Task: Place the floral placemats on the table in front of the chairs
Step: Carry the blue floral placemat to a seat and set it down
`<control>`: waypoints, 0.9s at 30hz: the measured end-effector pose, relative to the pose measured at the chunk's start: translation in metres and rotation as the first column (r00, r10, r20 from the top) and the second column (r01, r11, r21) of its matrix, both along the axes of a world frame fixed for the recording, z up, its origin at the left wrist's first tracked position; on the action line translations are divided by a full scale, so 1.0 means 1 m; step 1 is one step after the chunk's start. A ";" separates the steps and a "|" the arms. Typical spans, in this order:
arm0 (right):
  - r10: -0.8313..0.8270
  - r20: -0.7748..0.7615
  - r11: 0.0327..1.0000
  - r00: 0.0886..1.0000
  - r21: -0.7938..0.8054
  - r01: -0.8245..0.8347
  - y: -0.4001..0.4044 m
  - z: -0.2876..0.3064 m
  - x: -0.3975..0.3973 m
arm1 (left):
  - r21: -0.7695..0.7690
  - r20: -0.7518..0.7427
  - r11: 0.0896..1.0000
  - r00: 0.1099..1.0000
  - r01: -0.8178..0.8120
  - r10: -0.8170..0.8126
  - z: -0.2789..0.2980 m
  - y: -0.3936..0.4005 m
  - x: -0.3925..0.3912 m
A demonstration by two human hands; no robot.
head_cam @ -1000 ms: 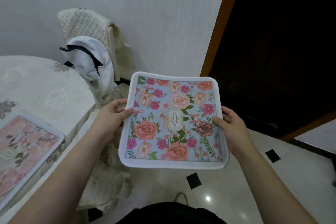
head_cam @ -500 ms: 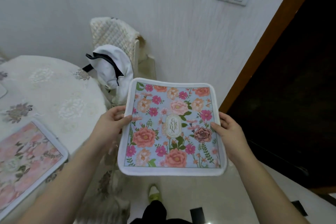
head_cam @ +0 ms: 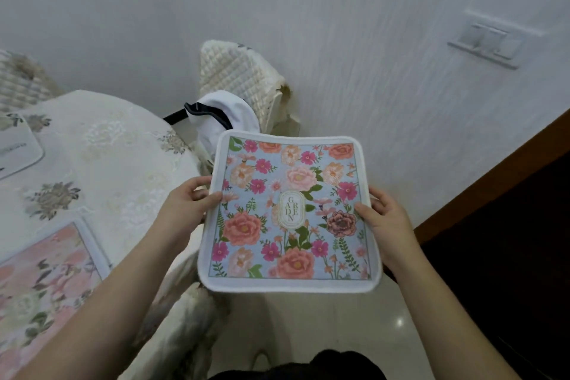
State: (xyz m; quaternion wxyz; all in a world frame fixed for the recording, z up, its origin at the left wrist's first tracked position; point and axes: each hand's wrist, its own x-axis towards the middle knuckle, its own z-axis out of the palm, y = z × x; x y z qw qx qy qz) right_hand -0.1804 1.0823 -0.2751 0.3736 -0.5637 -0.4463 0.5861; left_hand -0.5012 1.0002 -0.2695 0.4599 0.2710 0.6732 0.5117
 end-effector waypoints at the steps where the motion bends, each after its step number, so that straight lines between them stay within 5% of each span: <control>1: 0.007 0.000 1.000 1.000 -0.007 -0.007 0.010 0.001 -0.005 | 0.003 0.002 1.000 1.000 -0.013 0.013 0.000 0.006 -0.003; 16: 0.241 -0.056 0.969 0.969 -0.038 -0.243 0.202 -0.015 -0.039 | -0.031 -0.038 0.969 0.969 -0.246 0.244 -0.003 0.129 -0.012; 27: 0.501 0.023 0.864 0.865 0.048 -0.502 0.302 -0.011 -0.108 | -0.008 -0.015 0.878 0.878 -0.478 0.478 -0.004 0.156 -0.028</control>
